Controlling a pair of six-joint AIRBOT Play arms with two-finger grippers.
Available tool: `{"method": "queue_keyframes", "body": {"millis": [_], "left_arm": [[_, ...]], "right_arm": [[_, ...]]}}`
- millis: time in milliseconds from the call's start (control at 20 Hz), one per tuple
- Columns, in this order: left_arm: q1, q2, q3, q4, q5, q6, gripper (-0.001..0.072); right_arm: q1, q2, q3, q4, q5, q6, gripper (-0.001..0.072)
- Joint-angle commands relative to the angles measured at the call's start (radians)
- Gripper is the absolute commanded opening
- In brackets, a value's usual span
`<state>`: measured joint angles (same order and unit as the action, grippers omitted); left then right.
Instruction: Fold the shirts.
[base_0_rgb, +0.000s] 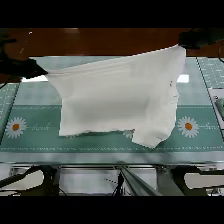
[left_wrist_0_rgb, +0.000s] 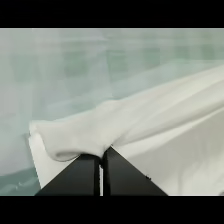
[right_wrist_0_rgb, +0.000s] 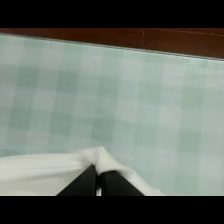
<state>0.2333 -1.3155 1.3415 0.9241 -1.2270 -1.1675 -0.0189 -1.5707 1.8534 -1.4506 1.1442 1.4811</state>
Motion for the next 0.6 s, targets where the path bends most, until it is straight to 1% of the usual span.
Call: {"method": "queue_keyframes", "body": {"millis": [0, 100, 200, 300, 550], "left_arm": [[-0.078, -0.089, -0.003, -0.008, 0.301, 0.093, 0.0025], [-0.107, -0.104, -0.003, -0.007, 0.457, 0.093, 0.0025], [-0.122, -0.129, -0.003, -0.008, 0.560, 0.093, 0.0026], [-0.124, -0.164, -0.003, -0.008, 0.559, 0.088, 0.0025], [-0.124, -0.254, -0.003, -0.007, 0.447, 0.082, 0.0026]], "right_arm": [[0.003, -0.093, 0.001, 0.019, -0.158, 0.026, 0.0029], [0.003, -0.137, 0.001, 0.020, -0.188, 0.028, 0.0030], [0.003, -0.185, 0.001, 0.019, -0.192, 0.067, 0.0030], [0.003, -0.229, 0.001, 0.019, -0.193, 0.109, 0.0030], [0.003, -0.278, 0.001, 0.019, -0.174, 0.116, 0.0029]]}}
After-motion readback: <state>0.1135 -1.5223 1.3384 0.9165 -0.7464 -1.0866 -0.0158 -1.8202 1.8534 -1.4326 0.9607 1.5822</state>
